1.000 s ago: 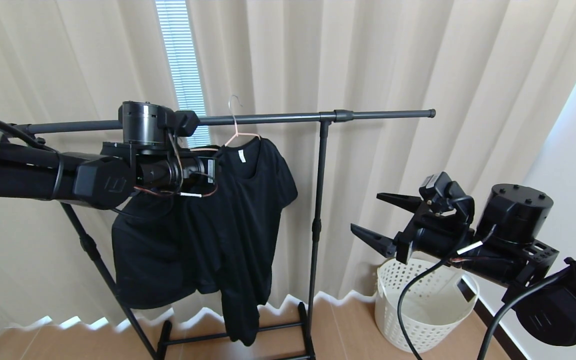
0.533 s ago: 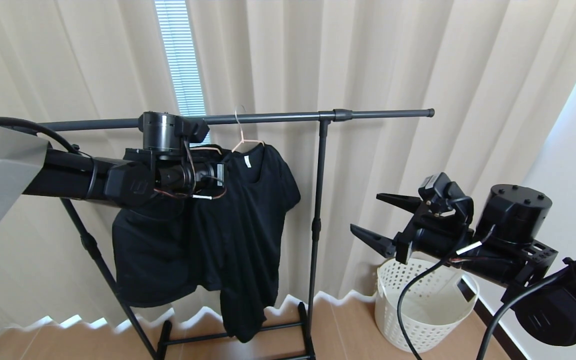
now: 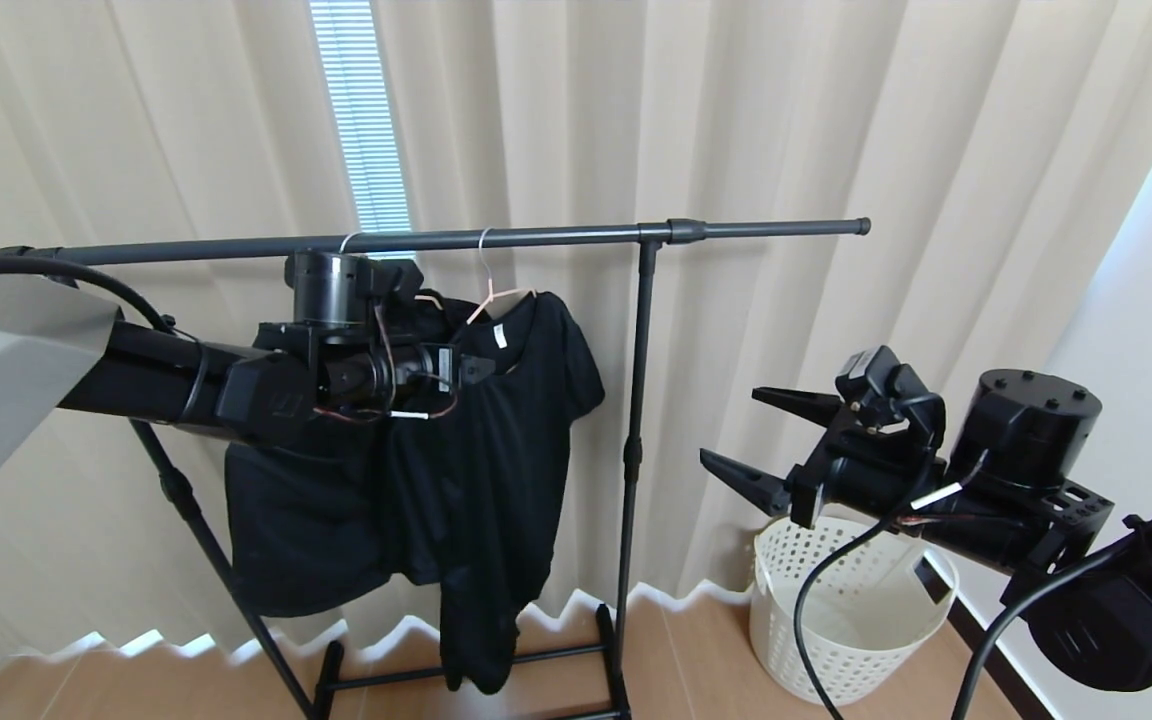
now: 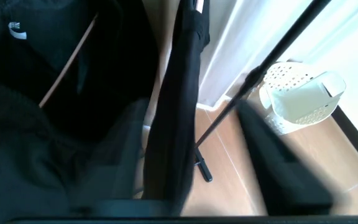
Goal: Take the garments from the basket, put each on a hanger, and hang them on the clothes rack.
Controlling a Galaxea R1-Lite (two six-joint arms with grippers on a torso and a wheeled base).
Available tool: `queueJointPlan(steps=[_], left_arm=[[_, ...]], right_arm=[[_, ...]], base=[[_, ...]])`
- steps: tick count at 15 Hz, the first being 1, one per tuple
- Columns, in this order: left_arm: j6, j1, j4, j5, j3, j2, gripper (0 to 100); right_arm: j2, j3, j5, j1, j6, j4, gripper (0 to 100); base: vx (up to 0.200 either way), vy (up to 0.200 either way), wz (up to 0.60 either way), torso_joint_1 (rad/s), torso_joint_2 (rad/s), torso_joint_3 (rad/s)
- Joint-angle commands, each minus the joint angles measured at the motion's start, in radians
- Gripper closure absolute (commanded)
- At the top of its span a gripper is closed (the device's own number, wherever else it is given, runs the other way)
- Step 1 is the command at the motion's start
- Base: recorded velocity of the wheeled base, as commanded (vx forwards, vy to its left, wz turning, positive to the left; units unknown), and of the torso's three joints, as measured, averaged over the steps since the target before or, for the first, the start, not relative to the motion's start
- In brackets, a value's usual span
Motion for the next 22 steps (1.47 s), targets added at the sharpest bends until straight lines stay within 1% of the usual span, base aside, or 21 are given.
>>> queueJointPlan(steps=[1,3,7,8,13,15,16,17,18,19,20,22], left_arm=[[0.003,-0.009,-0.086,-0.001,0.129,-0.100,0],[0.002,-0.018,-0.162,-0.001,0.251,-0.184,0],[-0.002,-0.016,-0.170,-0.001,0.425,-0.378,0],[-0.002,-0.016,-0.170,-0.001,0.457,-0.407,0],[-0.002,-0.021,-0.181,-0.004,0.547,-0.448,0],[-0.003,-0.035,-0.212,-0.004,0.630,-0.463,0],[-0.003,-0.036,-0.242,-0.004,0.699,-0.479,0],[-0.003,-0.039,-0.256,-0.004,0.733,-0.483,0],[-0.002,-0.049,-0.327,-0.004,0.873,-0.505,0],[0.000,-0.049,-0.370,-0.006,0.940,-0.514,0],[0.000,-0.049,-0.465,-0.006,1.063,-0.526,0],[0.000,-0.047,-0.620,-0.007,1.244,-0.545,0]], right_arm=[[-0.008,0.000,0.000,-0.001,-0.001,-0.001,0],[-0.019,0.003,0.000,-0.003,-0.001,-0.004,0],[-0.053,0.009,0.000,-0.003,-0.001,-0.006,0],[-0.056,0.012,0.002,-0.003,-0.001,-0.006,0],[-0.059,0.020,0.002,-0.001,-0.002,-0.009,0],[-0.056,0.019,0.002,-0.001,-0.002,-0.007,0],[-0.056,0.019,0.002,-0.001,-0.002,-0.007,0],[-0.056,0.019,0.002,-0.001,-0.002,-0.009,0],[-0.056,0.020,0.002,-0.001,-0.002,-0.009,0],[-0.054,0.020,0.002,-0.001,-0.002,-0.007,0],[-0.053,0.022,0.002,-0.001,-0.004,-0.007,0],[-0.053,0.031,0.002,0.002,-0.005,-0.009,0]], base=[[0.000,0.000,0.00,0.000,0.00,0.000],[0.000,0.000,0.00,0.000,0.00,0.000],[0.000,0.000,0.00,0.000,0.00,0.000],[0.000,0.000,0.00,0.000,0.00,0.000],[0.000,0.000,0.00,0.000,0.00,0.000],[0.000,0.000,0.00,0.000,0.00,0.000],[0.000,0.000,0.00,0.000,0.00,0.000],[0.000,0.000,0.00,0.000,0.00,0.000],[0.000,0.000,0.00,0.000,0.00,0.000],[0.000,0.000,0.00,0.000,0.00,0.000],[0.000,0.000,0.00,0.000,0.00,0.000],[0.000,0.000,0.00,0.000,0.00,0.000]])
